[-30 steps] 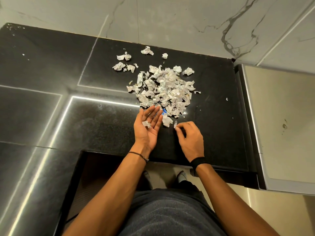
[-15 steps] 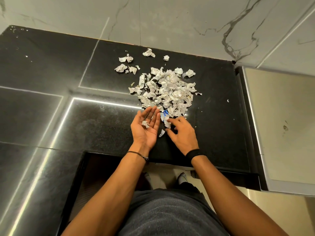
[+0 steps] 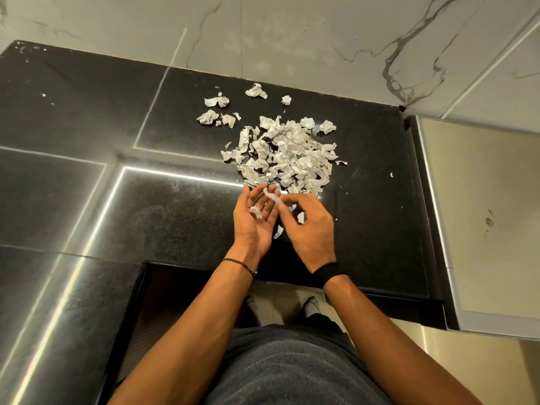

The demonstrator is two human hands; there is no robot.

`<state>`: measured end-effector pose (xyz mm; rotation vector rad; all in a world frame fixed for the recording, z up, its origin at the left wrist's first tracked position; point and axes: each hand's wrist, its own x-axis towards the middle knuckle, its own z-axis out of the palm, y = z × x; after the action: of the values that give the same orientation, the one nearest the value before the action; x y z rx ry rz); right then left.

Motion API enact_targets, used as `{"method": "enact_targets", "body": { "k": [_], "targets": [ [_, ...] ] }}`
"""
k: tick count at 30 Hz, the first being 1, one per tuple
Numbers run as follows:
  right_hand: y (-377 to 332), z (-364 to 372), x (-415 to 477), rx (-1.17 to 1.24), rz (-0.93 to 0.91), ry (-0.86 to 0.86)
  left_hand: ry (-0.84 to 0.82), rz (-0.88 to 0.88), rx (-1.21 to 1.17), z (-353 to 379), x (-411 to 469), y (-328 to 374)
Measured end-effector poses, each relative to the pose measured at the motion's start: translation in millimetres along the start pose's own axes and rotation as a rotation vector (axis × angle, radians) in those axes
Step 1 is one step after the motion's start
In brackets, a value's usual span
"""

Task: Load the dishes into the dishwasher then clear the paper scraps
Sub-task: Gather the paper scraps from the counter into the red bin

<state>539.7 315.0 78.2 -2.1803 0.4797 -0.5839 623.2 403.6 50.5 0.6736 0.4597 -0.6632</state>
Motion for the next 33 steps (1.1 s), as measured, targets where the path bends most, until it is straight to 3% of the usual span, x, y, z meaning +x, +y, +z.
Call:
{"method": "enact_targets", "body": {
  "k": [3, 6, 8, 10, 14, 18, 23, 25, 29, 33],
  "targets": [
    [-4.2, 4.8, -0.5, 0.103, -0.06, -0.172, -0.013, -0.052, -0.085, 5.0, 4.1, 1.6],
    [7.1, -2.3, -2.5, 0.181, 0.047, -0.084, -0.009, -0.065, -0.167, 4.8, 4.3, 4.3],
    [21.8, -7.1, -2.5, 0.084, 0.116, -0.032, 0.005, -0.046, -0.19, 1.5, 4.1, 6.9],
    [37.6, -6.7, -1.4, -0.076, 0.124, -0.094, 0.015, -0.03, -0.183, -2.7, 5.0, 10.0],
    [53.0, 4.7, 2.1, -0.399, -0.062, -0.231, 0.03, -0.014, -0.135, -5.9, 5.2, 13.3],
    [55.7, 13.7, 4.4, -0.575, -0.186, -0.191, 0.036, 0.01, -0.083, -8.0, 4.4, 16.3],
    [37.9, 9.1, 9.9, -0.315, -0.054, -0.052, 0.056, 0.056, -0.033, -10.5, 6.7, 18.5],
    [21.3, 9.3, 14.0, -0.237, -0.098, -0.07, 0.041, 0.047, -0.03, -9.4, 8.0, 15.5],
    [0.1, 11.5, 10.7, -0.317, -0.259, -0.209, -0.066, -0.043, -0.188, -6.1, 8.3, 10.6],
    [7.1, 3.1, -2.7, -0.123, -0.112, -0.103, -0.128, -0.069, -0.299, -7.7, 8.9, 15.3]
  ]
}}
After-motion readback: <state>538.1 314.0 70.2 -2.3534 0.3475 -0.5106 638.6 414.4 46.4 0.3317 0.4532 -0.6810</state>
